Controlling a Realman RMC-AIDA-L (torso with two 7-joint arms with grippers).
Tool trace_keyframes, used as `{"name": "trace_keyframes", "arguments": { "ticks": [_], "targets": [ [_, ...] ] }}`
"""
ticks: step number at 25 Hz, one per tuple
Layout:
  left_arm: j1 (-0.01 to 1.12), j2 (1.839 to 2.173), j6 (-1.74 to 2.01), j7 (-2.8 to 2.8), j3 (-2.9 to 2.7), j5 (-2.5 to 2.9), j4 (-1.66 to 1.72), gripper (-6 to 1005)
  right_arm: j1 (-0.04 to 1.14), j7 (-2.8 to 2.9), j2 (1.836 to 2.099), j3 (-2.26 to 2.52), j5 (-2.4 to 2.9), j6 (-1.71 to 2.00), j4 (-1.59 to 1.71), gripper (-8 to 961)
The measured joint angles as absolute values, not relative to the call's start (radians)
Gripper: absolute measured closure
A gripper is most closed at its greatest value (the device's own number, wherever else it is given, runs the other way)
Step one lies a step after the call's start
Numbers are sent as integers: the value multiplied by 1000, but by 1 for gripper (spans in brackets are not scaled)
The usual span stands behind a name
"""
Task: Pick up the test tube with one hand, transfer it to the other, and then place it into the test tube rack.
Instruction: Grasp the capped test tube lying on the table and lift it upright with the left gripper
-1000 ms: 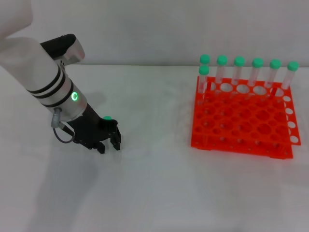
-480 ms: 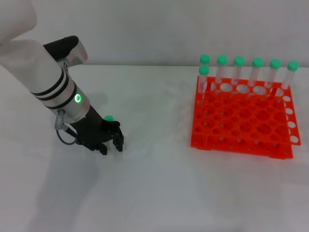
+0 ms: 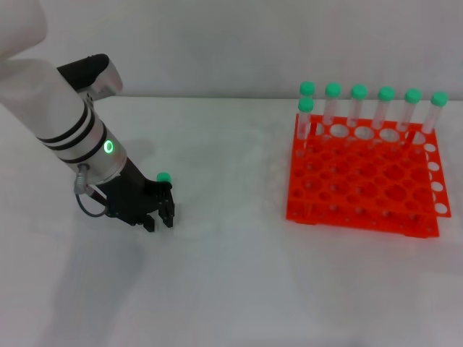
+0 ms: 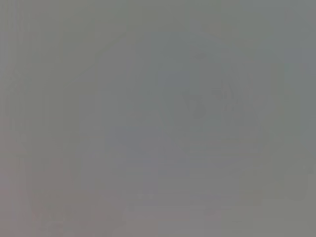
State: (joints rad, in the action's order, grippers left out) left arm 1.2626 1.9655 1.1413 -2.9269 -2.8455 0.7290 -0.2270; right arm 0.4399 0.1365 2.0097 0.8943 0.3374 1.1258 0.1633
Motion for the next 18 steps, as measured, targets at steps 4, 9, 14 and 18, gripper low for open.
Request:
{"name": "trace_keyframes", "arguments": {
  "ticks": [4, 9, 14, 18],
  "targets": [
    [1266, 1967, 1140, -2926, -2845, 731, -227, 659, 443, 137, 2009, 894, 337, 1126, 164, 102],
    [1262, 1965, 1138, -2926, -2845, 724, -227, 701, 445, 137, 2009, 894, 337, 1126, 165, 102],
    [1260, 1965, 1135, -2917, -2845, 725, -227, 711, 454, 137, 2009, 894, 337, 1125, 165, 103],
    [1259, 1965, 1135, -2912, -2845, 728, -226, 719, 463, 137, 2008, 894, 337, 1109, 166, 103]
  ]
}}
